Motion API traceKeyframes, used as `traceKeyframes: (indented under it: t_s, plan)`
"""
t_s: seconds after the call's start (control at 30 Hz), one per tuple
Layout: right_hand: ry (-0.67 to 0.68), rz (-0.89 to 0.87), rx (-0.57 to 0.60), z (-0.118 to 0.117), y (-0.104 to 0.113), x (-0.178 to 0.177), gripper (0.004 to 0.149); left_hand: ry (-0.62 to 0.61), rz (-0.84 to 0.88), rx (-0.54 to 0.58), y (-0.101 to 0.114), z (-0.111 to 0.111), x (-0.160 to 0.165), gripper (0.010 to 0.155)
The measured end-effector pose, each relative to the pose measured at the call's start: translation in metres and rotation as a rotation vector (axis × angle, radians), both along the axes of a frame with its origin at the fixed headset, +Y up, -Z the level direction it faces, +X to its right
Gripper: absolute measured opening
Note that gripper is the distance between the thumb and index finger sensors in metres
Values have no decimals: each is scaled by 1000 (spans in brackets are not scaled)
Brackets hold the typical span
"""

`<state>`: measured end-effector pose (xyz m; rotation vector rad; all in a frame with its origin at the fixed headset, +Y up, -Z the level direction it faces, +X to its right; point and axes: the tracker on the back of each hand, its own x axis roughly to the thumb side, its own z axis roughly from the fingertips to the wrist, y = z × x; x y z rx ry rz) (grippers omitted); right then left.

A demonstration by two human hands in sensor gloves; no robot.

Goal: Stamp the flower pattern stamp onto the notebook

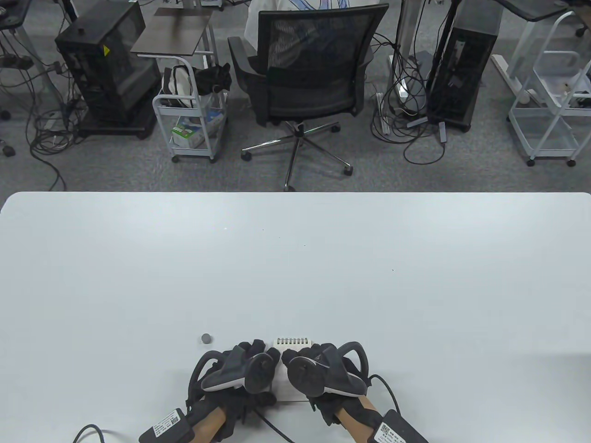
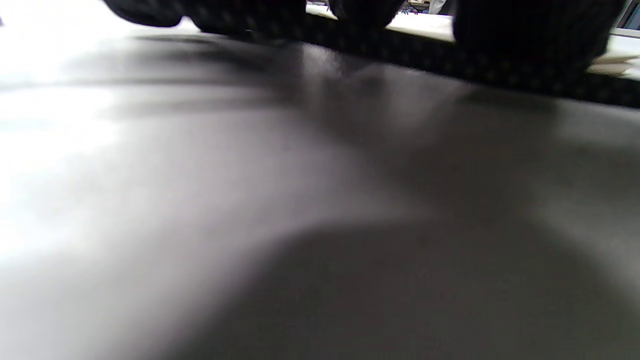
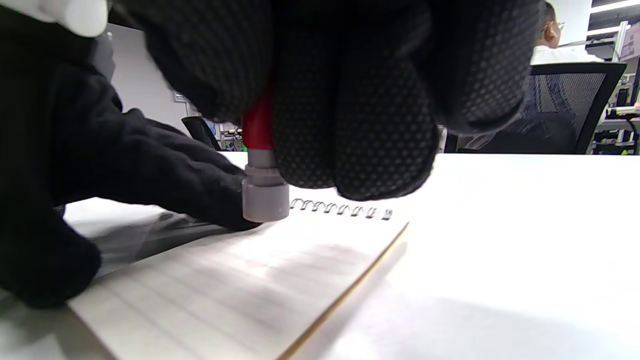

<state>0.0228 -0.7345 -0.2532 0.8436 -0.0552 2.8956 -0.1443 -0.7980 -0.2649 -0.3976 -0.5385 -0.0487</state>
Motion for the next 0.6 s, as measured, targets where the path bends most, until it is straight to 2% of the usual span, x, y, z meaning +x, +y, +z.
traceKeyframes:
  t_s: [0.23,0.6]
  plan:
    - [-22,18,-29,-7,-4,14,43,1,1,0,0,0,0,89]
    - [-2,34,-51,-8,-12,13,43,1,2,0,0,0,0,89]
